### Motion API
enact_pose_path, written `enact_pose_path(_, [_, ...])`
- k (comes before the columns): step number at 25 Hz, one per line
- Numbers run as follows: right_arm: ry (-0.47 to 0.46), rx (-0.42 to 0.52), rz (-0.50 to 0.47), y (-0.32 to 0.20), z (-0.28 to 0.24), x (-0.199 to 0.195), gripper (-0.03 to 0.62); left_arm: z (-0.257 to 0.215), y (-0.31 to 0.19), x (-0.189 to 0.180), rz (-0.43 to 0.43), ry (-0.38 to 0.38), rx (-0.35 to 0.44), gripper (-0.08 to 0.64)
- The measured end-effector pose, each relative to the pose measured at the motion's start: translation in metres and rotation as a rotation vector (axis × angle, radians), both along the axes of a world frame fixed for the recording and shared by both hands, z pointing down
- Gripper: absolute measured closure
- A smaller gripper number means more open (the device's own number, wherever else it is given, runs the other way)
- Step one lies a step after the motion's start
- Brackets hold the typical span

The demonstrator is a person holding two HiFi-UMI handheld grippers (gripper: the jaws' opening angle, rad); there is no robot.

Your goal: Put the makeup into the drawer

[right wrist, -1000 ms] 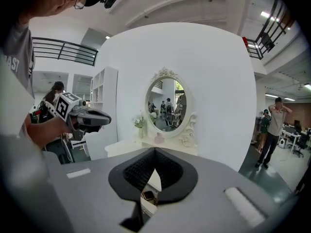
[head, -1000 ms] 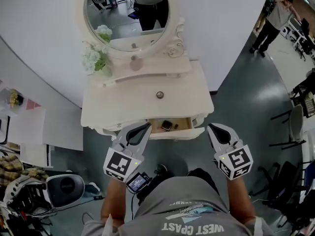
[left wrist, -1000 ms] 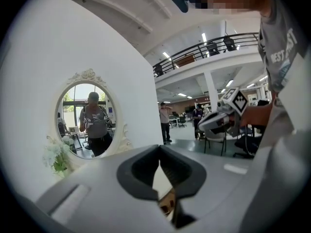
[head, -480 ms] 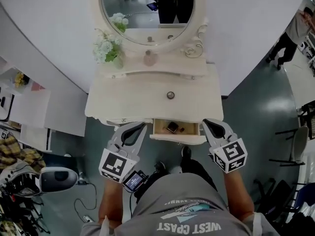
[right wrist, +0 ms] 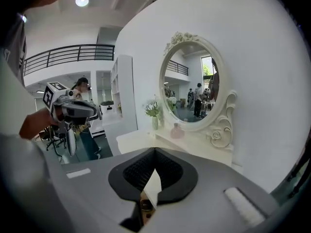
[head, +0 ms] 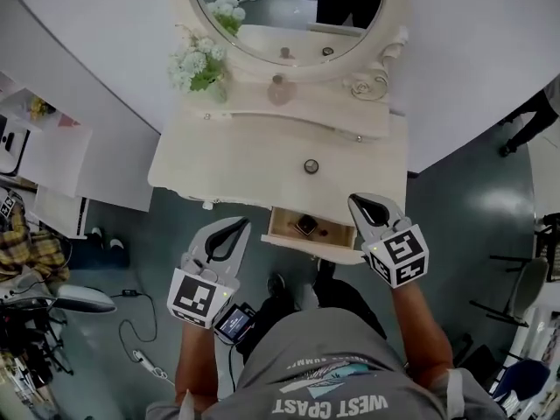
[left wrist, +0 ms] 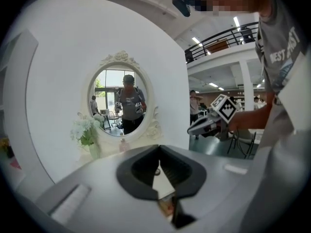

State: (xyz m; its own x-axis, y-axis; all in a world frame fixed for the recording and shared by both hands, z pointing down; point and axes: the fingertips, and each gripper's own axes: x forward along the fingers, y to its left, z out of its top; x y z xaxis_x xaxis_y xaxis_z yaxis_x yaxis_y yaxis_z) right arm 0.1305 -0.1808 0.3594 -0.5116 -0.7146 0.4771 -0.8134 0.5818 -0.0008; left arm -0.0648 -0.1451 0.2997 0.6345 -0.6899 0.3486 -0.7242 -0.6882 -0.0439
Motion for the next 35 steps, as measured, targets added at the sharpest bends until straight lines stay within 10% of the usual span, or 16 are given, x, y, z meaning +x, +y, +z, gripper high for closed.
enact_pose_path(22, [0.085, -0.202, -0.109, -0.125, 0.169, -0.019, 0.588, 0.099, -0.043, -0.011, -0.162, -0.011, -0.170, 0.557])
enact_pose_path(35, [0.188, -0.298, -0.128, -0.155, 0.265, -0.037, 0.479, 0.147, -0.045, -0.020, -0.191, -0.006, -0.242, 0.557])
